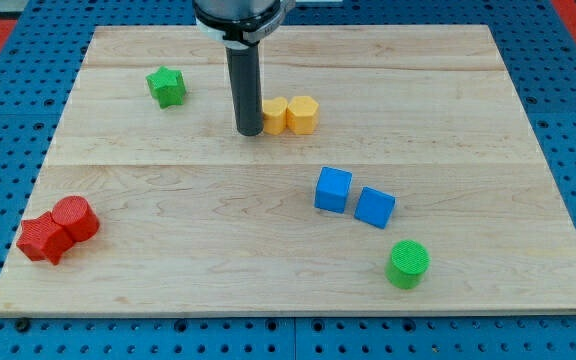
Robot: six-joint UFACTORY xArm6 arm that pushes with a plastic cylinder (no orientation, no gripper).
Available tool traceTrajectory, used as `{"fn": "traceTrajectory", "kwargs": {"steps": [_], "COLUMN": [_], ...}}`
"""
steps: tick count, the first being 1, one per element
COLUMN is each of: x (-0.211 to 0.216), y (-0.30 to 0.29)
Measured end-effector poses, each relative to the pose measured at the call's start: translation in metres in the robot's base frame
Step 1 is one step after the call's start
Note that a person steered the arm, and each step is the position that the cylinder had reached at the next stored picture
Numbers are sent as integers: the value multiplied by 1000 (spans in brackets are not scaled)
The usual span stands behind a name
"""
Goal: Push the blue triangle right and slightly up
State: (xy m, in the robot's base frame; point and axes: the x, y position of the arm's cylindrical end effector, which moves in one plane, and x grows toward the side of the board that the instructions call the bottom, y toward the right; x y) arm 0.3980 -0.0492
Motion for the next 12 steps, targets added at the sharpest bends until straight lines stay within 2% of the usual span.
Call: {"fn": "traceTrajectory", "kwargs": {"steps": [1,2,3,4,6,9,11,12], "x": [40,53,94,118,111,113,112,76], "y": [0,0,4,37,137,146,198,192]}}
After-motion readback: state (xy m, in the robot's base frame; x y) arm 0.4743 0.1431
